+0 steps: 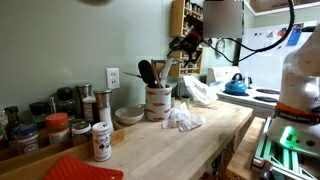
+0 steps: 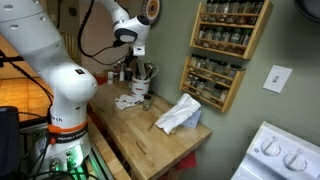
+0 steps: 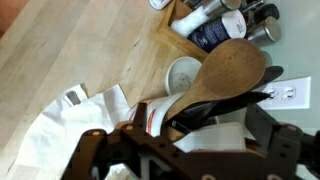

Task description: Pick up the wooden cooking spoon and put it on the black spatula and then pick up both the wooden spoon and the black spatula from the countertop and put them in the white and red utensil holding bucket

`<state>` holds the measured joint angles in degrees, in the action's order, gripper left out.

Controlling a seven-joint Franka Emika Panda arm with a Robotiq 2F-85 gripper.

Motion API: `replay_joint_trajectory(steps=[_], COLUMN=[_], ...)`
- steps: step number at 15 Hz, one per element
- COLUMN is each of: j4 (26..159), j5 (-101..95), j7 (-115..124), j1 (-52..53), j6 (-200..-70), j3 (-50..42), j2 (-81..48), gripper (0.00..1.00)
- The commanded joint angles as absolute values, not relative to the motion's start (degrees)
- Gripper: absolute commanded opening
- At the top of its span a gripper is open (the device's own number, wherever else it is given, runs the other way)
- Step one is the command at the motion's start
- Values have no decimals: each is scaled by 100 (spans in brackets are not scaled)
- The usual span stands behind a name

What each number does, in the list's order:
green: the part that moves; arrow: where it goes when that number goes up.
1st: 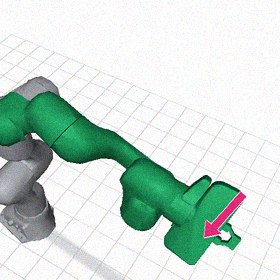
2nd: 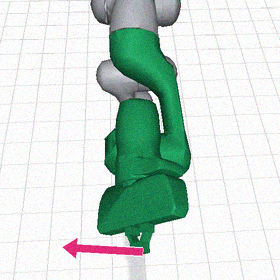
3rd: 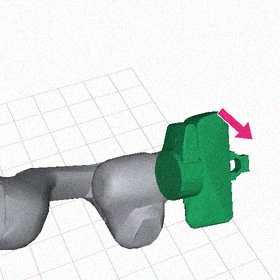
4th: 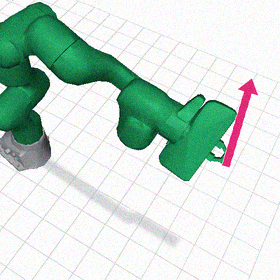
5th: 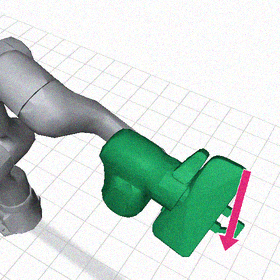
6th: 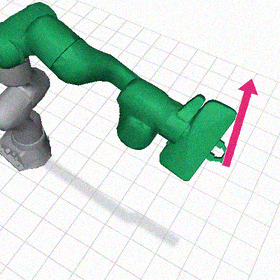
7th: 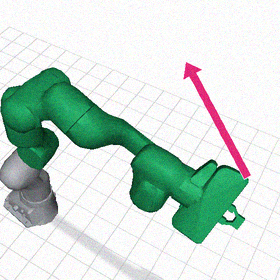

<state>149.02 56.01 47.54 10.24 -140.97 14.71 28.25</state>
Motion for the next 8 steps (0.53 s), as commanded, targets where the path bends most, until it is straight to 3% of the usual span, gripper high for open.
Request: replay_joint_trajectory(steps=[1,8], j4=[14774,14516], j5=[4740,3971], j7=[4629,3757], j1=[861,889], j6=[-13543,-13082], j3=[1453,1273], j2=[3189,3756], gripper=[100,100])
